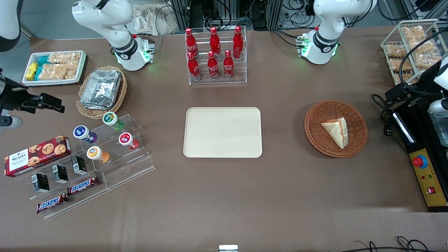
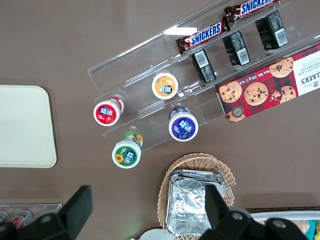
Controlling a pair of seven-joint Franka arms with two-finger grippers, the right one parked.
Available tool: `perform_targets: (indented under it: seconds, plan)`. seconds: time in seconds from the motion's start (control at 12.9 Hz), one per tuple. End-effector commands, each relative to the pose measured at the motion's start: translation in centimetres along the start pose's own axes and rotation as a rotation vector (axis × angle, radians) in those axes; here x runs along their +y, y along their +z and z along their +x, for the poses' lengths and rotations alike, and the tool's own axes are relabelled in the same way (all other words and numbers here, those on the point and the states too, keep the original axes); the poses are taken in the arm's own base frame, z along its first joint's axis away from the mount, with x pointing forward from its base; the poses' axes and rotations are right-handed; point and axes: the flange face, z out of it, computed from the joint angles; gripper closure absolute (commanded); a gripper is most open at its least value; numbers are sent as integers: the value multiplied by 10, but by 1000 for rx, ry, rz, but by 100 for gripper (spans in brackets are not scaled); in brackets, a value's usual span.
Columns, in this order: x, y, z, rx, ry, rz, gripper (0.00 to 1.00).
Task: Place sandwich from basket to tray
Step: 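Move the left gripper over the wicker basket holding the sandwich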
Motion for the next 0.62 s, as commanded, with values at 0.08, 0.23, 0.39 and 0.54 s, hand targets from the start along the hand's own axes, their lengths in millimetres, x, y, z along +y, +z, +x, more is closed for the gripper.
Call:
perform_targets:
  seconds: [0.08,0.23,0.39,0.54]
  plan:
    - [0,-3,1,-24,15,-10,0]
    - [8,4,-1,-58,16,-5,0]
    - [11,40,-7,-141,-117,10,0]
    - [8,72,-27,-120,-171,22,0]
